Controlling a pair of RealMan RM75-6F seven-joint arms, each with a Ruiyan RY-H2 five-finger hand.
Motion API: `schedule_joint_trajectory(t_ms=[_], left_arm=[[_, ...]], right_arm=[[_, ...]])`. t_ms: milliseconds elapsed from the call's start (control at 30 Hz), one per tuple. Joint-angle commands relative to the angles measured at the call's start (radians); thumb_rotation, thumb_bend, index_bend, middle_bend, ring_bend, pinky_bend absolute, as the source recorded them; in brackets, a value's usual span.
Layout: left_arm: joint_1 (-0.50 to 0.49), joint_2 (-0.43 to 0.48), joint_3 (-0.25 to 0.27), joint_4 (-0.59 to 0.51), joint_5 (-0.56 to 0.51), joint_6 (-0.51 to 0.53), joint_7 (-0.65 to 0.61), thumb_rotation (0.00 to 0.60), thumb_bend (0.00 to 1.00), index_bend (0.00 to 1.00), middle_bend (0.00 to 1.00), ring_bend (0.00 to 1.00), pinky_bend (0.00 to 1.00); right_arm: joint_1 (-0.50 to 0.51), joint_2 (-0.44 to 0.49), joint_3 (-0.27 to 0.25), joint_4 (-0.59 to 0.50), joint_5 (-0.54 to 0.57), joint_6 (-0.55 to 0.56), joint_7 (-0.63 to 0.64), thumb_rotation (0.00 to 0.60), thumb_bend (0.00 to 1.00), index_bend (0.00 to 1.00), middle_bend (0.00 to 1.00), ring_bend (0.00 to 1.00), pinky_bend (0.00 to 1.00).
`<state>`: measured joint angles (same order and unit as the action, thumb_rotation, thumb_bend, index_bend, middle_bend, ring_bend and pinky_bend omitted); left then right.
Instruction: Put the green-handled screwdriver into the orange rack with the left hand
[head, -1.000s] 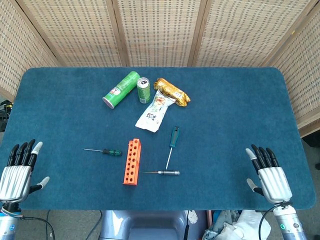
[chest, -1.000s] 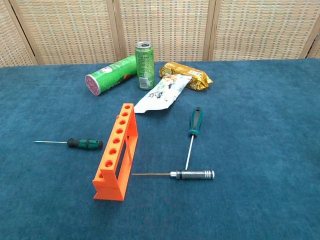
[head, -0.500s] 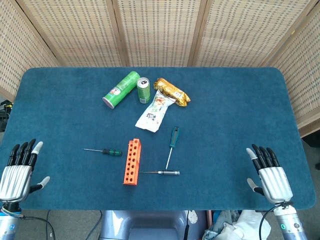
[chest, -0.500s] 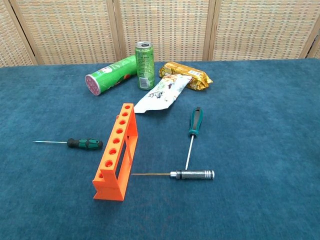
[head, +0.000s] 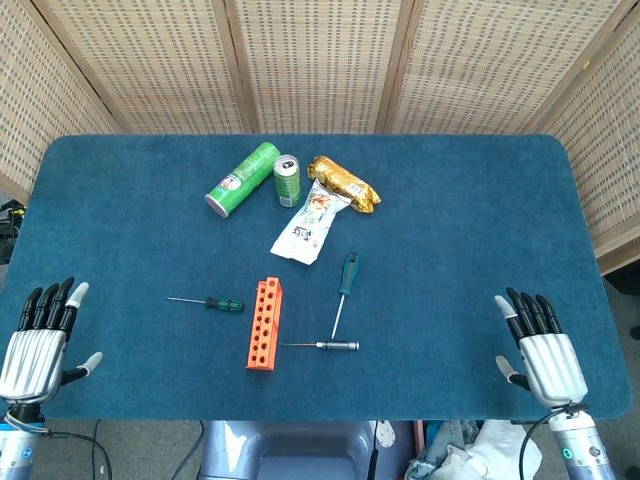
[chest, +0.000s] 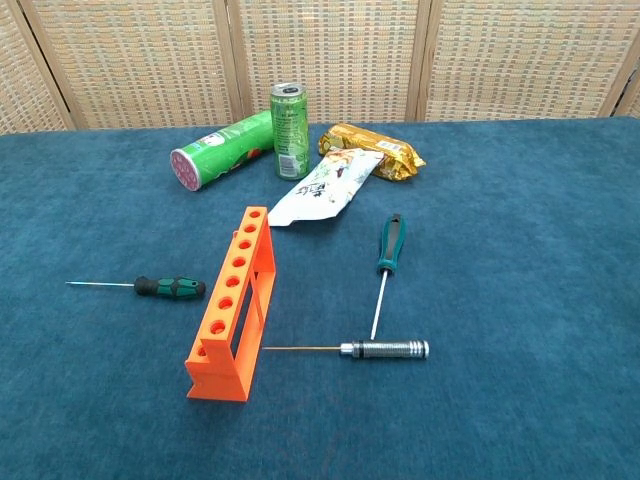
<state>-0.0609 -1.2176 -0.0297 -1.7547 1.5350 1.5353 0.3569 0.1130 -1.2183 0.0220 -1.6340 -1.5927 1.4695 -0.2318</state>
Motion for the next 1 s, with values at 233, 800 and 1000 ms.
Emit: schedule_joint_trajectory(t_ms=[233,800,1000], left_arm=[[-0.049,-0.004,-0.026,-0.040,-0.033,-0.076,-0.025,0.600,0.16,0.14,0.00,0.00,0.00],[-0.252,-0.086,-0.141,-0.074,-0.261,-0.327,0.116,0.600,0.23,0.28,0.00,0.00,0.00],[-0.314,-0.155,-0.161,-0.050,-0.362,-0.387,0.179,0.600,0.23,0.32,0.00,0.00,0.00]], right_arm=[[-0.003,0.004,0.002,-0.002,0.000,0.008,0.008,0.600,0.24,0.00,0.00,0.00,0.00],[-0.005,0.009,0.005,-0.001,0.005,0.008,0.019,0.600,0.24,0.00,0.00,0.00,0.00],[-0.005,0.012,0.008,0.001,0.009,0.009,0.032,0.600,0.24,0.00,0.00,0.00,0.00]])
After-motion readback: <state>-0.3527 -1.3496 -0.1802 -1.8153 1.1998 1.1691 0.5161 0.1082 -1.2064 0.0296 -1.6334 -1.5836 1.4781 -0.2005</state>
